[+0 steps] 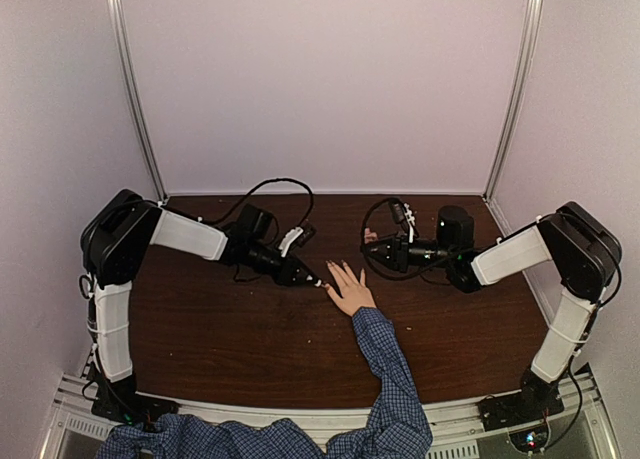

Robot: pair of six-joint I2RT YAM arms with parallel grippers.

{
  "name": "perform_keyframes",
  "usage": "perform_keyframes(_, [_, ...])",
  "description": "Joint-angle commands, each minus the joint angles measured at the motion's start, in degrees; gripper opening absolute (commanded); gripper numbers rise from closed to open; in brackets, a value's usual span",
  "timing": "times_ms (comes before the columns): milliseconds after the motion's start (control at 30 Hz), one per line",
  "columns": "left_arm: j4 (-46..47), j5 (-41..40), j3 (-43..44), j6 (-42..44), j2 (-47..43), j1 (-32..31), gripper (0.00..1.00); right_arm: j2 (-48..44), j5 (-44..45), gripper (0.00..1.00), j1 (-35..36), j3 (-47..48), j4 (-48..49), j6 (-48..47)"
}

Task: Paint the nails
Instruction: Paint the nail with the hand.

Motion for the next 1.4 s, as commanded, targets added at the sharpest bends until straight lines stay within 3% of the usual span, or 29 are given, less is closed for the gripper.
perform_keyframes(0, [0.23,-0.45,1.83,0.18,0.9,-0.1,0.0,0.99,-0.79,0.0,-0.35,0.46,2.38,0.18])
perform_keyframes(1367, [3.9,-3.38,0.4,-2.44,0.13,0.6,0.0,1.53,-0.83,0.0,-0.35,0.64,2.82,0.63])
